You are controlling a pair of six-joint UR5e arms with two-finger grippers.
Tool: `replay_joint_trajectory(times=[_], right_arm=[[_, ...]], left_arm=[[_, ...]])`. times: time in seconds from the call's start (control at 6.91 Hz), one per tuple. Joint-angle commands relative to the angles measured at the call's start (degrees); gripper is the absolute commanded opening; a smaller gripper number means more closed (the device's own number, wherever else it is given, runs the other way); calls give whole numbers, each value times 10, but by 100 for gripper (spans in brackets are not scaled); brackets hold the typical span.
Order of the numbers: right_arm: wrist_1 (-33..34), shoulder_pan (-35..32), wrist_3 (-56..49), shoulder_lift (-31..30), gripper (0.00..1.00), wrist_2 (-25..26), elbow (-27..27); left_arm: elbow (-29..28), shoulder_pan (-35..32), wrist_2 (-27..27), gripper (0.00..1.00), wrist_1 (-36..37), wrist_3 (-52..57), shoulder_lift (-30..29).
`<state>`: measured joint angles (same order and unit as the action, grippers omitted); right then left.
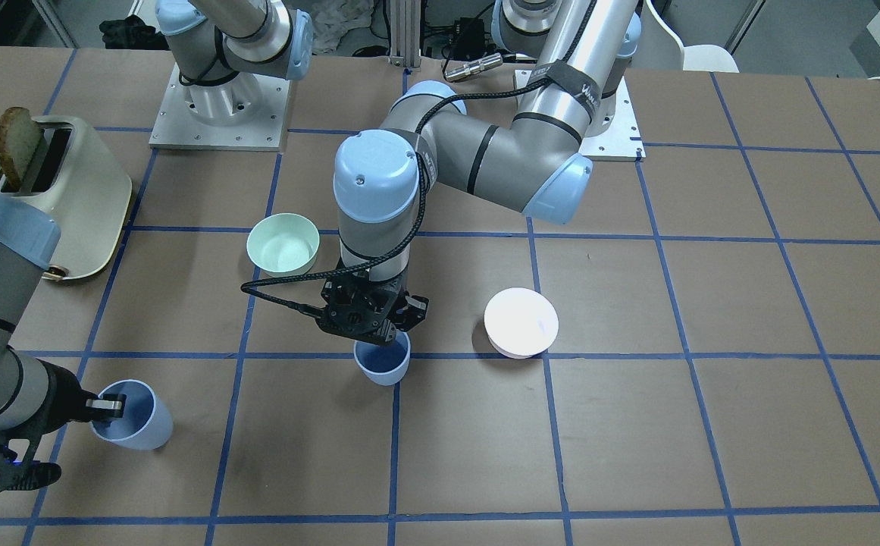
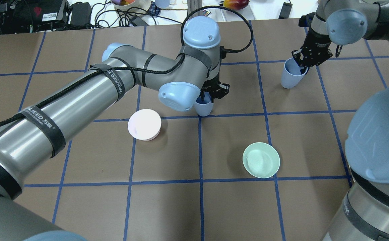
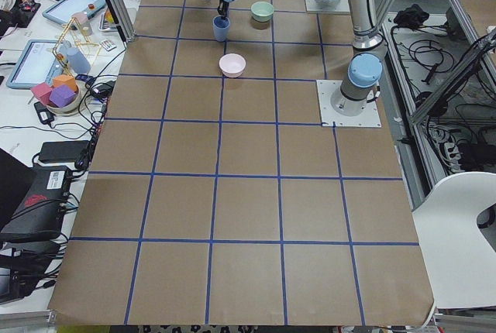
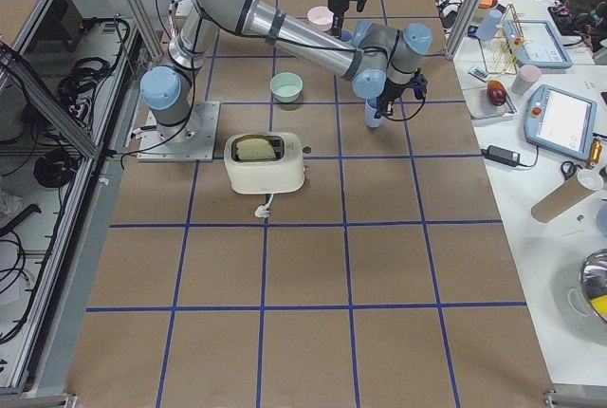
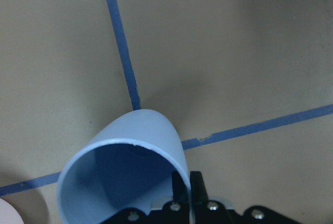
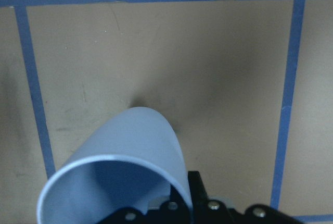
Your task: Stack blue cups with both arms
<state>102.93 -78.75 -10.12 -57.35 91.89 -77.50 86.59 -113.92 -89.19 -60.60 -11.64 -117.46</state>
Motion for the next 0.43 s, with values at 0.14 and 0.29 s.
replay_joint_trajectory(times=[0.14,0.29], right_arm=[[-70,-1,0,-46,0,-10,16],[-95,-3,8,-64,0,-52,16]], left_arm=[[-1,60,28,100,-108,7,94],[1,83,22,100,-206,39,144]])
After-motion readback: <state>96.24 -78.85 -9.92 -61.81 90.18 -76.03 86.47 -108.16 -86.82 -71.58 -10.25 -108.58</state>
